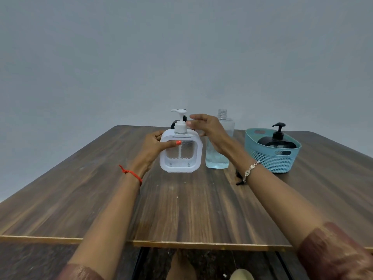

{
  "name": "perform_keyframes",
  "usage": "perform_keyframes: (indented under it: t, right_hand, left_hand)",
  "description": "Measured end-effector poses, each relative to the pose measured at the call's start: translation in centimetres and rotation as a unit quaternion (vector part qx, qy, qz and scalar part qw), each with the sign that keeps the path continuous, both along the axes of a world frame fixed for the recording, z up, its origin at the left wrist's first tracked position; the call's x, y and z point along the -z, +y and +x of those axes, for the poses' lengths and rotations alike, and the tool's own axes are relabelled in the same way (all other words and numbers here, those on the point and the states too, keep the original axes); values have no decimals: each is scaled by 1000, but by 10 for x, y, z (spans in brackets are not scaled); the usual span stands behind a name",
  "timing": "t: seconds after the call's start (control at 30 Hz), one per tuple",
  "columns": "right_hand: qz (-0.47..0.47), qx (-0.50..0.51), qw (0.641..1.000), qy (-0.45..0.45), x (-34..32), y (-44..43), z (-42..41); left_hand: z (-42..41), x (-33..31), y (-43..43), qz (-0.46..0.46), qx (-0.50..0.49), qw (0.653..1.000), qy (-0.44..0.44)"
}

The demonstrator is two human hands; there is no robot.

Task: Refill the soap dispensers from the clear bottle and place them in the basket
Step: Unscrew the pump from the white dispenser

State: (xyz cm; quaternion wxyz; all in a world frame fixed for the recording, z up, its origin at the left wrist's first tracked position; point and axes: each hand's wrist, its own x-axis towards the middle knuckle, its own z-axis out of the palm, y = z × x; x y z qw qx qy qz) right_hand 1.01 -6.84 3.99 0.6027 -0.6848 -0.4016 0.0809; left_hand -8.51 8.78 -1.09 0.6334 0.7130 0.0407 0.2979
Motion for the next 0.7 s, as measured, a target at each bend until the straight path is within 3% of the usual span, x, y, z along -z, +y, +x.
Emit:
perform_keyframes:
  t: [0.13,0.33,0.47,0.63,0.7]
  right_hand:
    - [-43,47,991,-118,2,10,-15]
    - [-44,-41,994,-95,-3,5,2]
    - [61,-104,993,-17,-18,-3,8]
    - [229,-29,973,-6,-28,-16,16]
    - [233,10,971,-44,-17,-18,13]
  left_hand:
    - [2,-1,-4,27,1,1000,8]
    - [-1,-2,1,31,30,999,18]
    - [-3,1,9,24,41,998,33]
    - [-2,11,22,-26,-27,999,25]
    - [-1,14,29,-53,-77,996,14]
